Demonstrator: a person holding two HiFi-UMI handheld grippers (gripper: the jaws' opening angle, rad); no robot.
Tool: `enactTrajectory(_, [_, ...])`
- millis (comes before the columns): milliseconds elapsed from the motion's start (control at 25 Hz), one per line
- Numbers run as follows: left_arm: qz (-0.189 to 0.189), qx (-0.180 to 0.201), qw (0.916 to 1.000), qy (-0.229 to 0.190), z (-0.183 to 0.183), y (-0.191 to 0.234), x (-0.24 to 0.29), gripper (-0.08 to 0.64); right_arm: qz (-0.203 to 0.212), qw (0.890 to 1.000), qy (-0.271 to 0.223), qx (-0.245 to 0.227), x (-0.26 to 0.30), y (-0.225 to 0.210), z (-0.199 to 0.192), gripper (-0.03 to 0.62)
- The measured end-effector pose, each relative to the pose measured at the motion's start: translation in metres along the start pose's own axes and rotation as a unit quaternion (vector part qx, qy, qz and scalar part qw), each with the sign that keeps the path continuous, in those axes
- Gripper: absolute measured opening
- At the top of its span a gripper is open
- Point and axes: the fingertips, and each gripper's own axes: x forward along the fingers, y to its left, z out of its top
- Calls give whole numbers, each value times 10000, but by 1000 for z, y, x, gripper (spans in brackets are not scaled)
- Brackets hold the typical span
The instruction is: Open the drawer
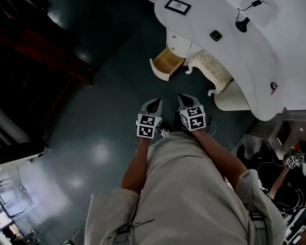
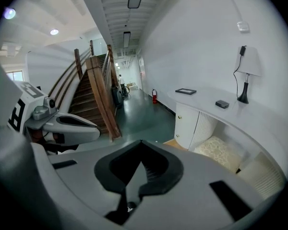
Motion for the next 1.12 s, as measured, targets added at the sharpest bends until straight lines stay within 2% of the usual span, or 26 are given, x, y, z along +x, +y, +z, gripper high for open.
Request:
enactTrajectory(120, [64, -62, 9999, -86, 5, 3, -1, 9, 13, 10000, -4, -91, 1, 0, -1, 15])
enactTrajectory(280, [-57, -148, 9997, -183, 9, -4, -2, 9, -187, 9996, -41, -225, -5, -10, 0, 15])
enactTrajectory(640, [-154, 35, 9997, -195, 18, -12, 6, 11, -324, 9993, -154, -109, -5, -25, 4, 15])
enactTrajectory(840, [-95, 21, 9998, -183, 16, -9, 1, 9, -291, 9995, -120, -47, -1, -26, 2, 15])
enactTrajectory(1120, [-111, -91, 9997, -198, 15, -4, -1, 9, -244, 9993, -178, -201, 3, -23, 9, 15])
